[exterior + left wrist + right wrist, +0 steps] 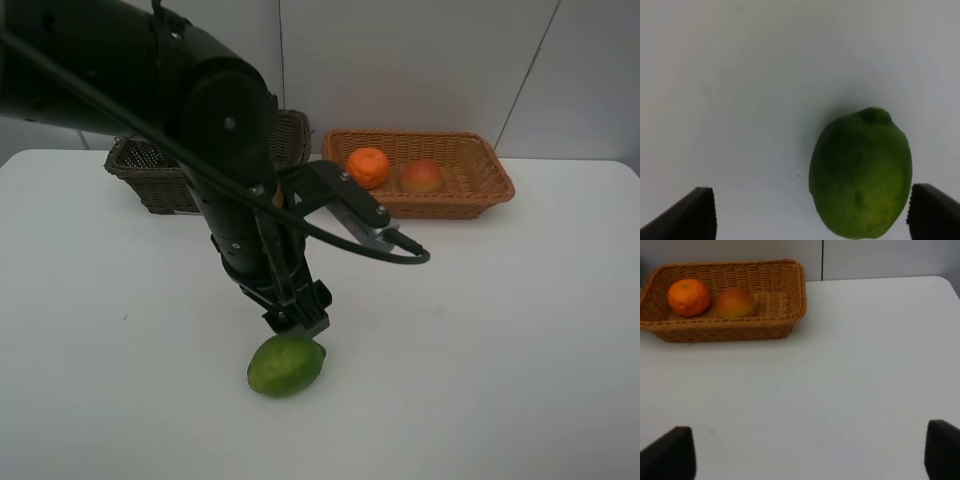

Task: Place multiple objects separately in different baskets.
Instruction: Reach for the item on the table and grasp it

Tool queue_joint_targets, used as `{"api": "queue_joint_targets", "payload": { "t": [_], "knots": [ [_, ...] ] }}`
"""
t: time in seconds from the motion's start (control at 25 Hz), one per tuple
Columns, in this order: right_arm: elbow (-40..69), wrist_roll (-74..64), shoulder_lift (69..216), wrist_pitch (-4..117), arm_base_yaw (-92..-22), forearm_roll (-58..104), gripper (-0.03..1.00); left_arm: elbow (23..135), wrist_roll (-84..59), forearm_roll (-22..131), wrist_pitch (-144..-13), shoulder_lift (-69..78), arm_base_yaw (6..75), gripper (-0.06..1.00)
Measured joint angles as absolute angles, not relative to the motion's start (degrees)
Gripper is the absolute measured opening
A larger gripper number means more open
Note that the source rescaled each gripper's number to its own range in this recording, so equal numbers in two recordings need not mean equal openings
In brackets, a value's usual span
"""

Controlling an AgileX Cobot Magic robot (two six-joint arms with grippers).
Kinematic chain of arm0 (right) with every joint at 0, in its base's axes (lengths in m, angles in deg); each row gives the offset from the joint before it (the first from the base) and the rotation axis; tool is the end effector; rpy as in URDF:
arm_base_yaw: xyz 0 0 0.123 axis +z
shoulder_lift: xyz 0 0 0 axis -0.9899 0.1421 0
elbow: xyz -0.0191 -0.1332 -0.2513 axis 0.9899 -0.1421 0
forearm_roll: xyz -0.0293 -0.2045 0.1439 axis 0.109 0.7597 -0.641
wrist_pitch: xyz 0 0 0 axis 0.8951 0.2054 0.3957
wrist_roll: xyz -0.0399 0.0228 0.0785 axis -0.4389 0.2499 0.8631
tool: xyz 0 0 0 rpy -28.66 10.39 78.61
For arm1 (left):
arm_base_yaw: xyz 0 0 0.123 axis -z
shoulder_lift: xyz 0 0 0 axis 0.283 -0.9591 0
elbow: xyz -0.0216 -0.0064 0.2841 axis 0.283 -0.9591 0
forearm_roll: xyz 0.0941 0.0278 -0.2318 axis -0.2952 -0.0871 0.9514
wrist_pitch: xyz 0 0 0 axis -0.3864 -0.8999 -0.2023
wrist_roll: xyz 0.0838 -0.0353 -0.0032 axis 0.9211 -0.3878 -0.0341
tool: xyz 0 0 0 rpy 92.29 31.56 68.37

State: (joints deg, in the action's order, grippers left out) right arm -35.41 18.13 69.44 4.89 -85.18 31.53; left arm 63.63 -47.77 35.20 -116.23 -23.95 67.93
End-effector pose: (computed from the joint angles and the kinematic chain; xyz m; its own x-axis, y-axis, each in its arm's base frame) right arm -0.0085 -0.0003 0.2843 -0.4300 0.0321 -0.9023 0.0682 0.9977 0.0030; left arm 0.2184 -0.2645 0.1887 -0.5530 0.7888 -0.2684 0.8027 0.5907 0.0819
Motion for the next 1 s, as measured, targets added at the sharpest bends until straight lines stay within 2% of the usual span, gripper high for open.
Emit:
{"api": "queue_joint_targets", "payload": {
  "t": [0.6,1.0],
  "knots": [
    [-35.41,18.13,69.44,4.89,-85.18,31.53,0.97,61.19,-47.66,37.0,-113.41,-23.95,71.88,1.0],
    [-35.41,18.13,69.44,4.89,-85.18,31.53,0.97,58.5,-47.66,37.56,-111.64,-28.19,71.94,1.0]
  ]
}}
